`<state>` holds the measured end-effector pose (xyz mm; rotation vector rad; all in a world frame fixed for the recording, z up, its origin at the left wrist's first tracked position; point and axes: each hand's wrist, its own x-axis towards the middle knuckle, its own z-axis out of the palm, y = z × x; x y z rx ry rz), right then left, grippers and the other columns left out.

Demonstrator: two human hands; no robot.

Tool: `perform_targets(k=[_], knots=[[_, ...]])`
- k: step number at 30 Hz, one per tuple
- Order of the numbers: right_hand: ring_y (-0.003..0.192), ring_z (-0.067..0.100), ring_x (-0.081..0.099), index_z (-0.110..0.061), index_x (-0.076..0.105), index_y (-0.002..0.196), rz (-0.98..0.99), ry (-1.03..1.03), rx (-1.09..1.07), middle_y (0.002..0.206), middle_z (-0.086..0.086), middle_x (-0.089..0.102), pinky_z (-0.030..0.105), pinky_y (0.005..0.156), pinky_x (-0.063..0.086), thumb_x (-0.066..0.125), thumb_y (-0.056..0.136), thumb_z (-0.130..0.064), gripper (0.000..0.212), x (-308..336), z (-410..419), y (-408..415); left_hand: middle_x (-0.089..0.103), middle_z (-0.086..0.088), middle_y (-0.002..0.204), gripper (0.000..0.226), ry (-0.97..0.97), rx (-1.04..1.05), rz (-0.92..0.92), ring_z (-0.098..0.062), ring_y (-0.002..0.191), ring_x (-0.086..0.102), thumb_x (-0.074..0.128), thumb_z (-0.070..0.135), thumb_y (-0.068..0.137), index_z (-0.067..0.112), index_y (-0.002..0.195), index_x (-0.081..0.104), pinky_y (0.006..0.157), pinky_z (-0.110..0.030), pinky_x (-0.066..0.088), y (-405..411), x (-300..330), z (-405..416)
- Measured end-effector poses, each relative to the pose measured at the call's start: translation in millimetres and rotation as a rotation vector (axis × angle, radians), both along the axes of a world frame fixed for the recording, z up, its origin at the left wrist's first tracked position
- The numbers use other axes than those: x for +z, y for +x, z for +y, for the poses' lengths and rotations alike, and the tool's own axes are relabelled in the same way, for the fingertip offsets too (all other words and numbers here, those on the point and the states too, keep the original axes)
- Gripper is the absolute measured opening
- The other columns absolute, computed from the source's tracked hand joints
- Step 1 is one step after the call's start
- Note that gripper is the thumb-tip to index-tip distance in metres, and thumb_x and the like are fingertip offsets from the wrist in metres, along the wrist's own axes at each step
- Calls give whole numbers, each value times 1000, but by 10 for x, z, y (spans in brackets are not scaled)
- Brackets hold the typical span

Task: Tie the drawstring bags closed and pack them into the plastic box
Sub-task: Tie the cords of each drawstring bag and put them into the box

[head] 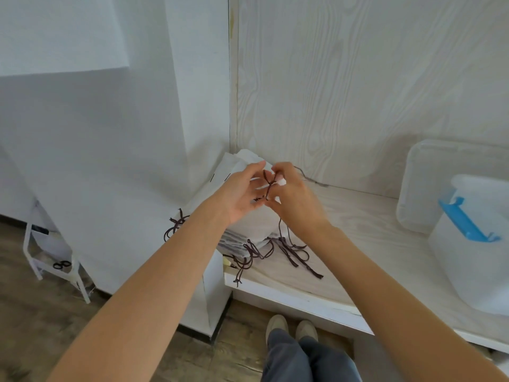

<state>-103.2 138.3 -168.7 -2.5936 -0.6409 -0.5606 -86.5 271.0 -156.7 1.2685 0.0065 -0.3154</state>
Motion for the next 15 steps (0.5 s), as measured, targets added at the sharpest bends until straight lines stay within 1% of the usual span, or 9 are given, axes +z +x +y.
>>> perform_targets(k=[2,5,7,9,10,11,13,14,15], knots=[[114,22,52,-2,67,93,-66,-62,123,135,7,43,34,76,51,65,84,-9,12,1,-48,64,68,4,80,28,103,18,-46,-13,74,61,52,34,92,16,73,60,74,-26,46,-12,56,-16],[101,33,61,3,67,75,-112,-208,195,132,15,50,41,69,55,71,77,-3,7,-39,-96,135,69,6,79,24,254,64,-94,-11,80,64,53,32,92,17,76,64,84,-29,49,-24,109,-33],[91,30,63,2,68,75,-87,-162,177,129,13,52,35,66,52,72,76,-3,6,-30,-103,163,70,7,79,21,383,101,-156,-9,83,65,54,27,91,19,77,67,87,-30,49,-40,154,-49],[93,28,62,2,69,79,-72,-98,149,132,8,50,32,70,47,68,80,-5,7,-35,-101,196,71,7,80,20,509,119,-242,-6,83,65,55,22,89,18,77,70,80,-25,50,-44,186,-56],[97,26,61,2,69,78,-72,-79,141,134,6,48,31,73,46,67,82,-6,9,-47,-98,219,72,5,83,19,570,123,-292,-7,84,66,55,20,87,17,78,71,76,-24,50,-48,196,-58],[101,25,60,1,69,78,-66,-58,133,136,4,47,30,75,45,65,83,-7,10,-64,-95,246,72,1,87,18,633,129,-349,-11,87,66,55,18,86,16,81,72,76,-27,50,-47,200,-59],[107,22,58,1,68,78,-48,-22,103,137,3,47,32,82,46,63,84,-7,11,-81,-81,283,71,-5,100,22,771,145,-484,-18,97,63,52,12,87,13,92,74,88,-33,47,-45,189,-59],[107,24,58,2,68,79,-42,-16,86,136,4,48,36,83,47,63,84,-6,11,-86,-73,296,70,-4,107,26,843,154,-552,-17,101,61,50,9,88,12,100,72,92,-28,45,-51,178,-58],[107,25,58,3,68,81,-37,-10,70,133,5,50,40,84,48,63,85,-6,11,-95,-67,314,67,-2,111,30,911,173,-621,-14,103,59,47,5,88,12,106,71,91,-22,42,-59,168,-50]])
